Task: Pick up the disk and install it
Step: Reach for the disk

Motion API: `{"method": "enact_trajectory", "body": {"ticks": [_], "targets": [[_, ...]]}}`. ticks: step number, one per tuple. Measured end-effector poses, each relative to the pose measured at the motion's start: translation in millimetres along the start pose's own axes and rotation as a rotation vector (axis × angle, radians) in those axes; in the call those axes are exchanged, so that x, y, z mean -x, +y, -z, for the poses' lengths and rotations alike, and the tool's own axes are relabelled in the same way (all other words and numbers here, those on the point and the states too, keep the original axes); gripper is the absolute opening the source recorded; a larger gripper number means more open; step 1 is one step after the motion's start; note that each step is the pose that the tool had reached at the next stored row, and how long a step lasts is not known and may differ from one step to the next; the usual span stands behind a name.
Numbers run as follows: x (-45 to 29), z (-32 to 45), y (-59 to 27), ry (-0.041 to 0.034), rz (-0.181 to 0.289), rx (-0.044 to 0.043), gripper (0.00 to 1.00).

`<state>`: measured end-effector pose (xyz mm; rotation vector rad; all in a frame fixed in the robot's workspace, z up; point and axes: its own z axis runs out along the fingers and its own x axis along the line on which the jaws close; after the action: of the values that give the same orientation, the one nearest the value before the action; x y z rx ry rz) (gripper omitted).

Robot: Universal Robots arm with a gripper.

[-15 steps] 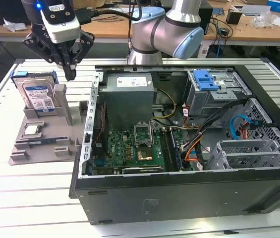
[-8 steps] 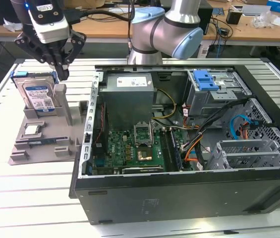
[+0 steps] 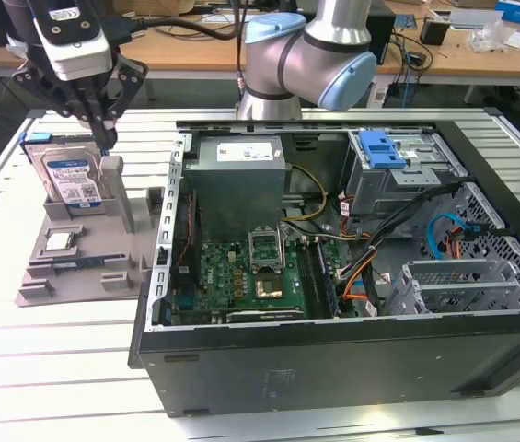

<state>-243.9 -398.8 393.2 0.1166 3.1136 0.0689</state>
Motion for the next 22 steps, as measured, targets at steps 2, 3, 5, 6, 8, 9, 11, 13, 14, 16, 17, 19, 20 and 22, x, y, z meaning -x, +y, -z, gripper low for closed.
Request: {"method": "enact_trajectory", "body": {"ticks": [2,3,5,6,8,9,11,13,14,16,17,19,20,22], "targets": [[-2.8,0.1,-0.2,0.0,0.0,0.0,0.11],[-4.3,0.2,-0.3,0.0001,0.0,-0.0001,0.11],[-8.6,0.3,-0.6,0.0001,0.0,-0.0001,0.11],[-10.3,0.3,-0.7,0.0,0.0,0.0,0.11],[-16.1,0.5,-1.2,0.0001,0.0,0.0,0.11],[-17.7,0.5,-1.3,0.0,0.0,-0.0001,0.11],[-21.0,0.6,-1.6,0.0,0.0,0.0,0.11],[-24.3,0.7,-1.8,0.0,0.0,0.0,0.11],[-25.7,0.7,-1.9,0.0,0.0,-0.0001,0.11],[-28.6,0.8,-2.1,0.0001,0.0,-0.0001,0.11],[-31.1,0.9,-2.3,0.0001,0.0,0.0,0.11],[-34.2,1.0,-2.5,0.0001,0.0,-0.0001,0.11],[-35.8,1.0,-2.6,0.0001,0.0,0.0,0.11],[-39.5,1.1,-2.9,0.0001,0.0,-0.0001,0.11]]}}
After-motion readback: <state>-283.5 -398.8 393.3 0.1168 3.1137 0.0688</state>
